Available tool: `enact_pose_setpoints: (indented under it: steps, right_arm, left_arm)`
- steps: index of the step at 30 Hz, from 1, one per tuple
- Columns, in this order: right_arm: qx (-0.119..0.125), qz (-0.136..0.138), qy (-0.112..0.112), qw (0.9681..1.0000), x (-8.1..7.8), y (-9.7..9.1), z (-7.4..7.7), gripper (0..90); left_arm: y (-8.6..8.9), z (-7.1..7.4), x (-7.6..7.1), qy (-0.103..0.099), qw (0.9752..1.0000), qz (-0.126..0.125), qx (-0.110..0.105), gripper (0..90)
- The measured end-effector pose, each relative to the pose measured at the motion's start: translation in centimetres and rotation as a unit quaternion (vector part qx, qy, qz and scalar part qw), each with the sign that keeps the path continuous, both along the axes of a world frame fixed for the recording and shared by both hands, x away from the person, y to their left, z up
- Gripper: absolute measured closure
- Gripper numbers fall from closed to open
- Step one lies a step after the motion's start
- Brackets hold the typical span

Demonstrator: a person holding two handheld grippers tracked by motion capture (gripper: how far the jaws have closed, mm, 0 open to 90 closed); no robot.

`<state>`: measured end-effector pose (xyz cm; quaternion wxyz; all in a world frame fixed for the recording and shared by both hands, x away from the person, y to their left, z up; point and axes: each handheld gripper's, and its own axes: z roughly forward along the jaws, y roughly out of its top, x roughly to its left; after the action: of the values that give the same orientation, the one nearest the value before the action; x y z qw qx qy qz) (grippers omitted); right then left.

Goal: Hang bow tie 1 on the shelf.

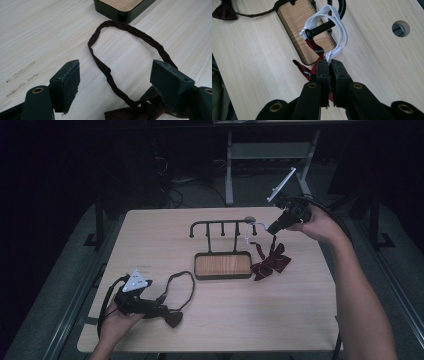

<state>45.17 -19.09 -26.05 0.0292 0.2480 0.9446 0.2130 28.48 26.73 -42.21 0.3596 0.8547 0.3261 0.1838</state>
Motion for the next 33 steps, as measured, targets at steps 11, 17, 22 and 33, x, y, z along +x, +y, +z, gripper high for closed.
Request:
enact_pose_setpoints:
  steps: [11,17,22,33]
  right_arm:
    - [-0.001,-0.004,0.008,1.0,0.2,-0.2,-0.4,83.3]
    - [0.003,-0.003,0.008,1.0,-0.1,-0.4,-0.5,81.7]
    - [0.011,0.003,0.013,0.9998,-0.7,-0.7,-0.9,78.9]
    - [0.027,0.019,0.017,0.9993,-1.9,-1.0,-2.0,75.3]
  left_arm:
    - [0.1,0.0,0.0,0.0,1.0,0.0,-0.001,24.1]
    - [0.0,0.1,-0.1,-0.002,1.0,0.0,-0.003,24.1]
    - [-0.1,0.0,-0.1,0.0,1.0,0.0,-0.001,24.1]
    - [-0.1,0.0,0.0,0.004,1.0,-0.003,0.0,24.0]
